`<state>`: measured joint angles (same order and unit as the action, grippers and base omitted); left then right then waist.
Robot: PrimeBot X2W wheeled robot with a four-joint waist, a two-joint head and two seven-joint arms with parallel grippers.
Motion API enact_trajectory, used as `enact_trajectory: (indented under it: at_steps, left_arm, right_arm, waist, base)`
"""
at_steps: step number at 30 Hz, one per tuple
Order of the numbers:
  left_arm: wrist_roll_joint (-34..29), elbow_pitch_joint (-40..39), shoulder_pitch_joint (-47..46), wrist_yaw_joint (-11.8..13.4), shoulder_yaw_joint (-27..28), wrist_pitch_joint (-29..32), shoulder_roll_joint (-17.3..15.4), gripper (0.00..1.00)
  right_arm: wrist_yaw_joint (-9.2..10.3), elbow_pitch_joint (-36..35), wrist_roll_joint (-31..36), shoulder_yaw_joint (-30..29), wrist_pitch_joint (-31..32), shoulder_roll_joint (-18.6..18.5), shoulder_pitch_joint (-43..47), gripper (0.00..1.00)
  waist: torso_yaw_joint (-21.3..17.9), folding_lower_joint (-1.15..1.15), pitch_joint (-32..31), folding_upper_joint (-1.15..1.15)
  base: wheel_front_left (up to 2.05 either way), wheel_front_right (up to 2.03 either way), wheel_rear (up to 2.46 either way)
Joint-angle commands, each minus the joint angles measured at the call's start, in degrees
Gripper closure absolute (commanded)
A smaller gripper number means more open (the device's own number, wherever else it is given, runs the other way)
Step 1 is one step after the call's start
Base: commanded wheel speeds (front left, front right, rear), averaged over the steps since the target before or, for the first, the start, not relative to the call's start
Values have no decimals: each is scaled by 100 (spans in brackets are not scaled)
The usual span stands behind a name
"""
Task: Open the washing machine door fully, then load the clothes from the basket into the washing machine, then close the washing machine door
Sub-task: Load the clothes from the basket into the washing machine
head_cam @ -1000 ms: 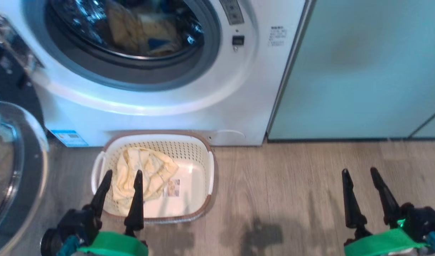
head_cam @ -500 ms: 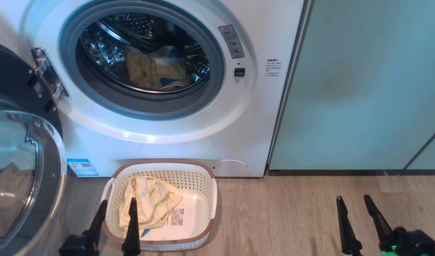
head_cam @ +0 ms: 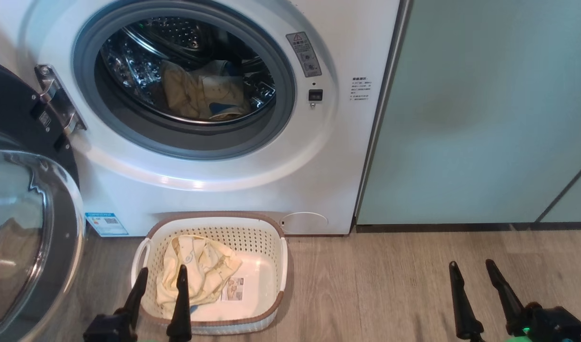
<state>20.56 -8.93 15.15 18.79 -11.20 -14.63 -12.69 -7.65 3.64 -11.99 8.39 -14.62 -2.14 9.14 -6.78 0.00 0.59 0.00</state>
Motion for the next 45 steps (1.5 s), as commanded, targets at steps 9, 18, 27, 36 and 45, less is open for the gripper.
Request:
enact_trajectory:
  at_steps: [9, 18, 27, 36, 45]
  left_arm:
    - [-105, 113, -352, -206, 212, -34, 40, 0]
    - [143, 1556, -1177, -616, 1, 245, 84, 0]
    - [200, 3574, -2778, -1132, -148, 198, 125, 0]
    - [-122, 5442, -4488, -1525, -512, 559, -131, 0]
    - [-667, 6460, -5689, -1273, -808, 637, -555, 0]
  right_arm:
    - [16, -233, 43, 139, -38, -74, -200, 0]
    - [16, -334, 13, 227, -38, -74, -484, 0]
    - [16, -544, -144, 234, -38, -74, -991, 0]
    - [16, -844, -485, 62, -38, -74, -1502, 0]
    - [16, -1147, -926, 146, -38, -74, -2011, 0]
  waist:
    - [-18, 0, 130, 0]
    - [-155, 0, 757, 0]
    - [-404, 0, 1965, 0]
    - [-663, 0, 3299, 0]
    - [-1027, 0, 4385, 0]
  base:
    - [0, 0, 0]
    - [0, 0, 0]
    - [0, 0, 0]
    - [0, 0, 0]
    - [0, 0, 0]
